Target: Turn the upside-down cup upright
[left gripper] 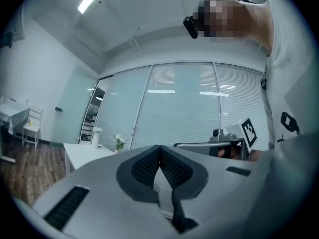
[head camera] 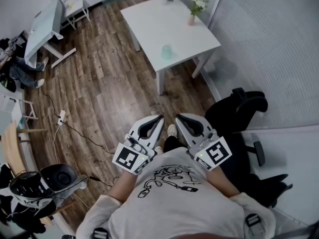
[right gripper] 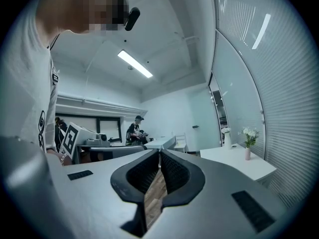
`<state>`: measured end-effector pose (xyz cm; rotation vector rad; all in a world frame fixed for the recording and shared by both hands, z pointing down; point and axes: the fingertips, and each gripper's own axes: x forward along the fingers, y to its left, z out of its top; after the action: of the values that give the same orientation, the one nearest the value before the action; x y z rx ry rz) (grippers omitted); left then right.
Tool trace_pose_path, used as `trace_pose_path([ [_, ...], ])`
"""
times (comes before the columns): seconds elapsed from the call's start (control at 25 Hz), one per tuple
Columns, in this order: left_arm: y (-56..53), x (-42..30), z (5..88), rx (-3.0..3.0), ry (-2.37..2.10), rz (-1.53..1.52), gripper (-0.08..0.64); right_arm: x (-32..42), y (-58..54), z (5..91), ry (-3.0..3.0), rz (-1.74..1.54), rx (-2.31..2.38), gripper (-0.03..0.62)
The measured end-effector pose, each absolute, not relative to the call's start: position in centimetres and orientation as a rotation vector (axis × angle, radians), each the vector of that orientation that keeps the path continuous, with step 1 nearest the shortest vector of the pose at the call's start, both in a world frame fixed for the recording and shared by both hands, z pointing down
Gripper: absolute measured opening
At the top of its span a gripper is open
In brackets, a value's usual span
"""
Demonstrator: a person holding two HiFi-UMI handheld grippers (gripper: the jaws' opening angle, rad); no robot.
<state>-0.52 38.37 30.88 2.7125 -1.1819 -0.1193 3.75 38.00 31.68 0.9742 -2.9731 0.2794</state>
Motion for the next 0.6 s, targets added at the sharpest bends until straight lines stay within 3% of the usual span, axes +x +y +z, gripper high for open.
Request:
trace_pose_path([
  [0.6,28.3,3.5,30.6,2.713,-1.199,-0.114,0.005,7.8,27.6,31.4,-2.992,0.253,0.966,0.040],
])
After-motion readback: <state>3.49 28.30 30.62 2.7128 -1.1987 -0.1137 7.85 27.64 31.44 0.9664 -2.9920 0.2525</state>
